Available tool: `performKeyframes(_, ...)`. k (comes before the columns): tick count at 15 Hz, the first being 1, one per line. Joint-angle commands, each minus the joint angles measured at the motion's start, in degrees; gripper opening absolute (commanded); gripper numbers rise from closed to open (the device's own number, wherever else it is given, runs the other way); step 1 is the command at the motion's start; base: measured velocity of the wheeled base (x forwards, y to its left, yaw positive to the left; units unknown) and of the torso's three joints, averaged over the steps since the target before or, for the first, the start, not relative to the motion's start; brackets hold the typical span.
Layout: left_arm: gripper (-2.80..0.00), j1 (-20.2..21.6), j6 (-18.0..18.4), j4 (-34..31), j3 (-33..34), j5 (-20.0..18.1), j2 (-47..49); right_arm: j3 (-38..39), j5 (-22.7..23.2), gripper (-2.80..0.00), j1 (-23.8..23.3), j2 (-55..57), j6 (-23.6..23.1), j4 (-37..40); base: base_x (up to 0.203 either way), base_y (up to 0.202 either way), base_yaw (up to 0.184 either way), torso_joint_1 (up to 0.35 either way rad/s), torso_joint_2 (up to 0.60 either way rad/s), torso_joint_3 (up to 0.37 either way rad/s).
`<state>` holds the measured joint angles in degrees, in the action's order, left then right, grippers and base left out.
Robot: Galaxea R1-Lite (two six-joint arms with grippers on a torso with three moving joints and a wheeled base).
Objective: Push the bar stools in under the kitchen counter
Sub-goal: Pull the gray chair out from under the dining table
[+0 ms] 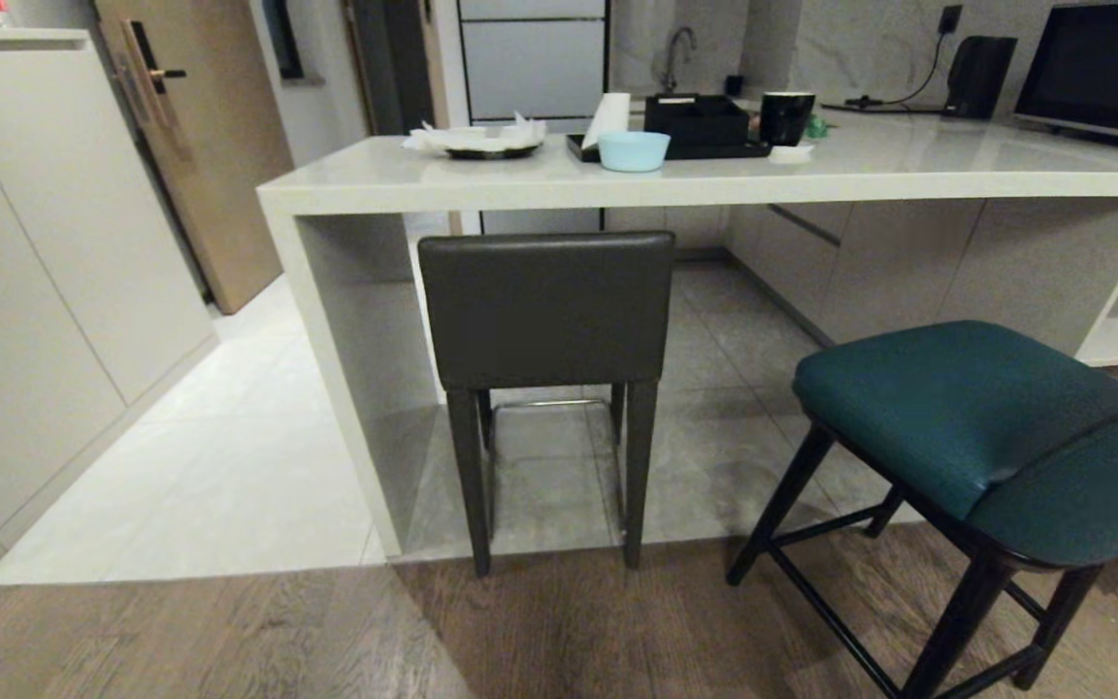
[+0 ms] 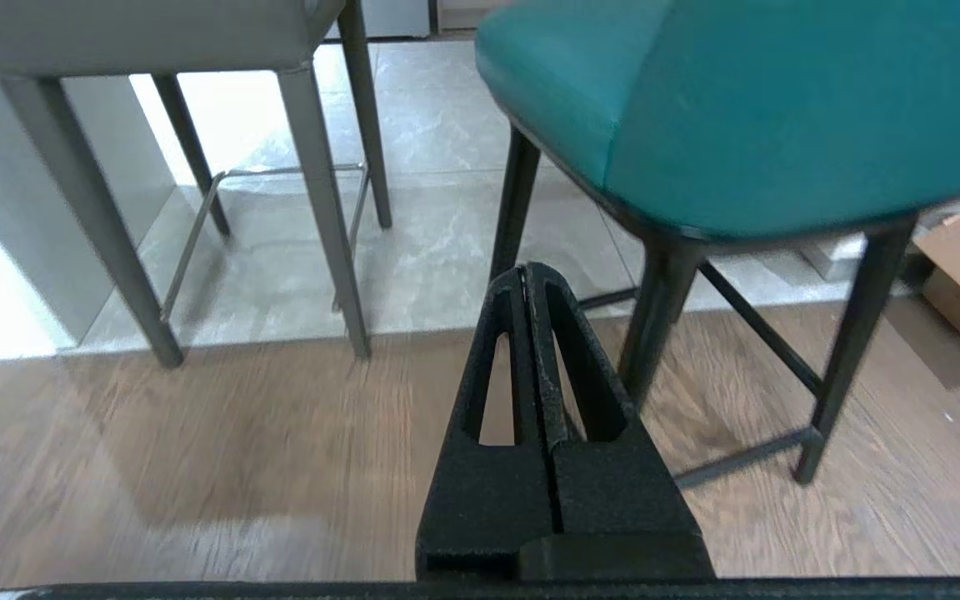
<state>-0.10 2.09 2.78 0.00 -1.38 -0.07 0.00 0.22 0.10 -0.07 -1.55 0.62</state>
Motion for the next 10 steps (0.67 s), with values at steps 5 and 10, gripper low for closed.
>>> performKeyframes(5, -2.80, 0.0, 0.0, 0.0, 1.1, 0.0, 0.1, 0.0, 0.0, -2.80, 0.0, 0.1, 0.0, 0.0, 0.195, 0.000, 0.000, 0.004, 0.00, 0.006)
performKeyframes(10, -2.80, 0.0, 0.0, 0.0, 1.1, 0.0, 0.1, 0.0, 0.0, -2.80, 0.0, 0.1, 0.4, -0.1, 0.194, 0.000, 0.000, 0.001, 0.00, 0.004)
